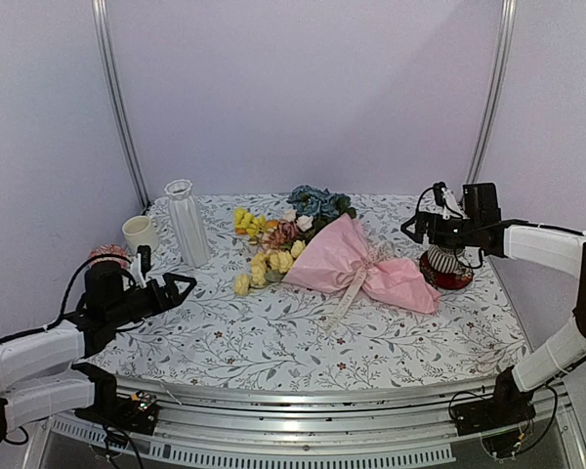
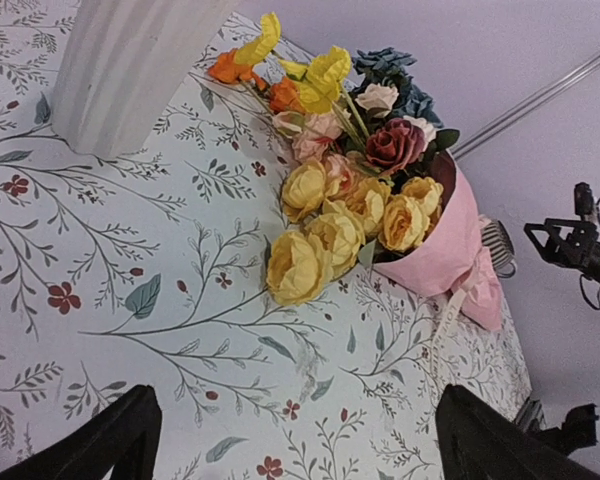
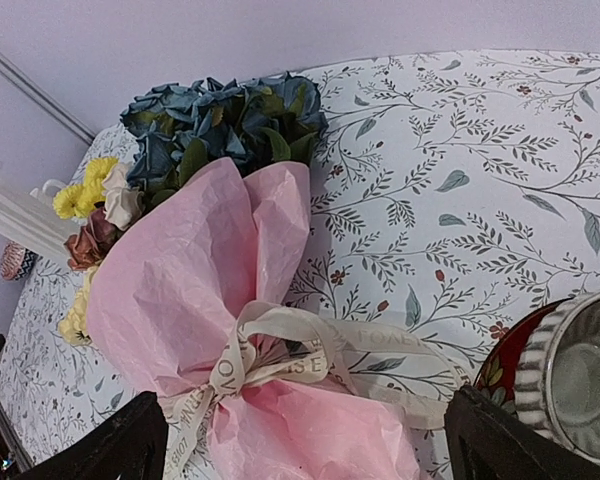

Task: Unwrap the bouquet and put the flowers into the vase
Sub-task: Adjust the tied bouquet at the center of the board.

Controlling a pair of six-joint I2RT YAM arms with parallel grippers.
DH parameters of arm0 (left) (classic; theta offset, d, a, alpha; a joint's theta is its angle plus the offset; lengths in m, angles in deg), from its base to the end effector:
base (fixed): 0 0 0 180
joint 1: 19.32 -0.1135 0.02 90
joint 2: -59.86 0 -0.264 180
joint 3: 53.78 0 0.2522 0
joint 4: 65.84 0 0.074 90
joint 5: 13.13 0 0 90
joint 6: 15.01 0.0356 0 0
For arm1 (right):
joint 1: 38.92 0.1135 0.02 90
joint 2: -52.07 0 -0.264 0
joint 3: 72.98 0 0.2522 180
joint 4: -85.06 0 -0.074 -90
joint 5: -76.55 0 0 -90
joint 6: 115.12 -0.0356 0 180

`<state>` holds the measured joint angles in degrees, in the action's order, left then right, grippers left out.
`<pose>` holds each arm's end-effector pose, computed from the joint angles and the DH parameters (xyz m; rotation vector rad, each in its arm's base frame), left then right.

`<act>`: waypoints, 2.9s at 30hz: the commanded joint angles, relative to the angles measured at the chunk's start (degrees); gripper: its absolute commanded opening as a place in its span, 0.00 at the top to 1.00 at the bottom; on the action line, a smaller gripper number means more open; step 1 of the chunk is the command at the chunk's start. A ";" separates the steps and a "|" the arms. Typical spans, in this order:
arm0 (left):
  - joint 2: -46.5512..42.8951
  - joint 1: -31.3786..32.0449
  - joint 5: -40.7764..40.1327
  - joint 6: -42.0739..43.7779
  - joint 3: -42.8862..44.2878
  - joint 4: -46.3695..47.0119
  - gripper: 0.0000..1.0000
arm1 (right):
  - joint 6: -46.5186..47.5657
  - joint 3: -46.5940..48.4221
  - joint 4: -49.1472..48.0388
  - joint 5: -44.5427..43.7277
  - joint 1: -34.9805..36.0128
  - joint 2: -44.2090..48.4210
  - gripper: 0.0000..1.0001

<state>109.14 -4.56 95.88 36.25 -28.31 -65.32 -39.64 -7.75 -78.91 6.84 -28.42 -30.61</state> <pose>0.1686 -0.0564 0.1692 -0.2061 2.0651 -0.9196 0.3090 0.0698 0.2405 -0.1326 2.1778 0.6323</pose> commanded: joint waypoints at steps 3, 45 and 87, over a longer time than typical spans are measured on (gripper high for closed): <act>2.13 3.72 0.95 -0.19 0.54 6.01 0.02 | 4.15 5.43 5.22 3.09 2.16 -4.75 0.01; 5.27 10.19 1.23 1.98 2.27 7.21 0.02 | -0.62 0.49 -0.90 28.53 14.21 -20.60 0.01; 52.91 44.32 -23.79 9.46 37.33 -13.19 0.35 | 0.01 -11.62 -1.01 -13.72 13.79 8.17 0.04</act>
<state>159.45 38.26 75.31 46.85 6.51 -74.41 -39.38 -18.49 -80.31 -1.79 -14.95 -23.33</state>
